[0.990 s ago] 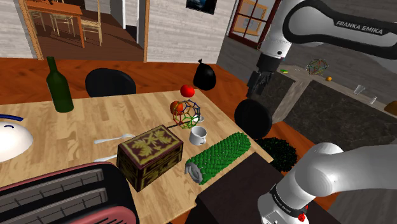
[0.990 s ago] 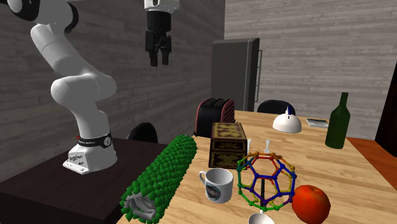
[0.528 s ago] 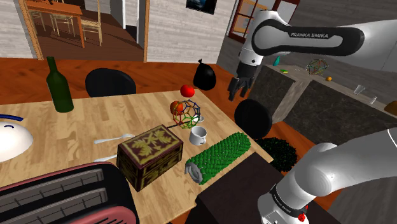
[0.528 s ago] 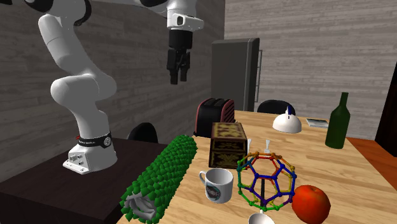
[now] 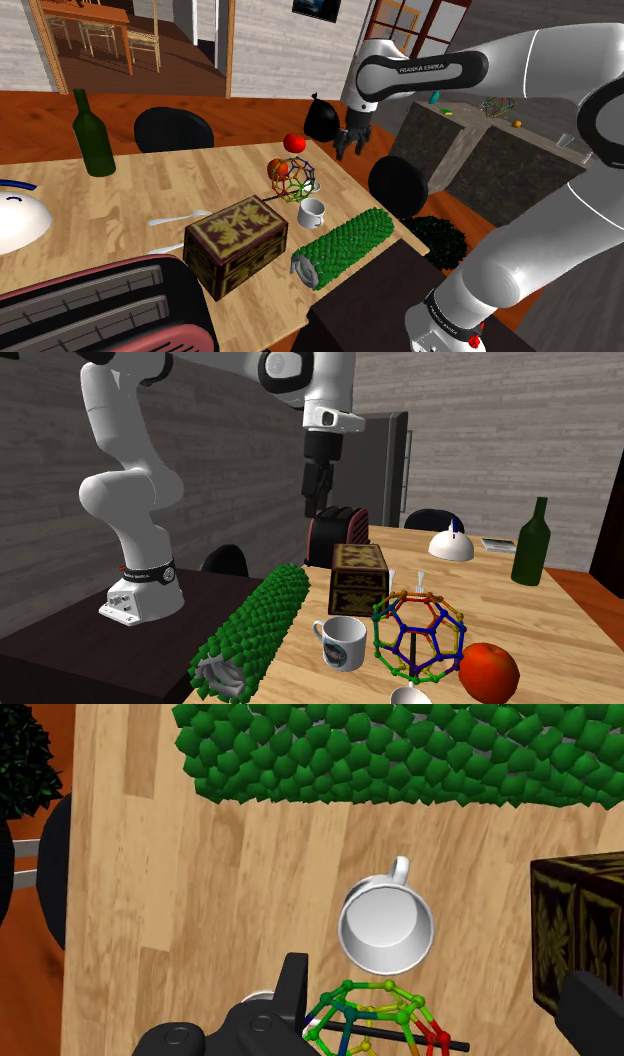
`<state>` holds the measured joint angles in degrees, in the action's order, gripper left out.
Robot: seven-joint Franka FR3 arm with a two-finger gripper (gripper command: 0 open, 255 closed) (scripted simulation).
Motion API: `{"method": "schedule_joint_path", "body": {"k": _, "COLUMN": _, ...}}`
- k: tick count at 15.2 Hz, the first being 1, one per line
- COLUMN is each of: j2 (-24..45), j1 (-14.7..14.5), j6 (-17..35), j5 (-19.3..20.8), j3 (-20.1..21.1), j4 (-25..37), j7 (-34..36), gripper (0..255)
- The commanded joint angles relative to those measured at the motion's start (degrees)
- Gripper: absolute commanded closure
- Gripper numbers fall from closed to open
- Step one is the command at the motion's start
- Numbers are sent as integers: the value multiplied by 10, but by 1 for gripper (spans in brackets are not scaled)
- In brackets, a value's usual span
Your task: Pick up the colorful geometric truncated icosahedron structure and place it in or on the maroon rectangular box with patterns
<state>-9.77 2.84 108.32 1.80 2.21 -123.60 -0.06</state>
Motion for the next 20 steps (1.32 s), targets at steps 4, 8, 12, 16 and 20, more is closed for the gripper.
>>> {"method": "schedule_joint_path", "body": {"k": 4, "j2": 113, "j1": 5, "j6": 36, "j5": 22, "j3": -2, "j4": 70, "j7": 15, "gripper": 0}}
{"method": "schedule_joint_path", "body": {"k": 8, "j2": 203, "j1": 6, "j6": 52, "j5": 39, "j3": -5, "j4": 138, "j7": 27, "gripper": 0}}
{"method": "schedule_joint_path", "body": {"k": 12, "j2": 294, "j1": 5, "j6": 57, "j5": 54, "j3": -11, "j4": 219, "j7": 38, "gripper": 0}}
{"method": "schedule_joint_path", "body": {"k": 16, "j2": 389, "j1": 4, "j6": 49, "j5": 65, "j3": -19, "j4": 317, "j7": 44, "gripper": 0}}
{"method": "schedule_joint_path", "body": {"k": 20, "j2": 488, "j1": 4, "j6": 27, "j5": 73, "j3": -27, "j4": 433, "j7": 47, "gripper": 0}}
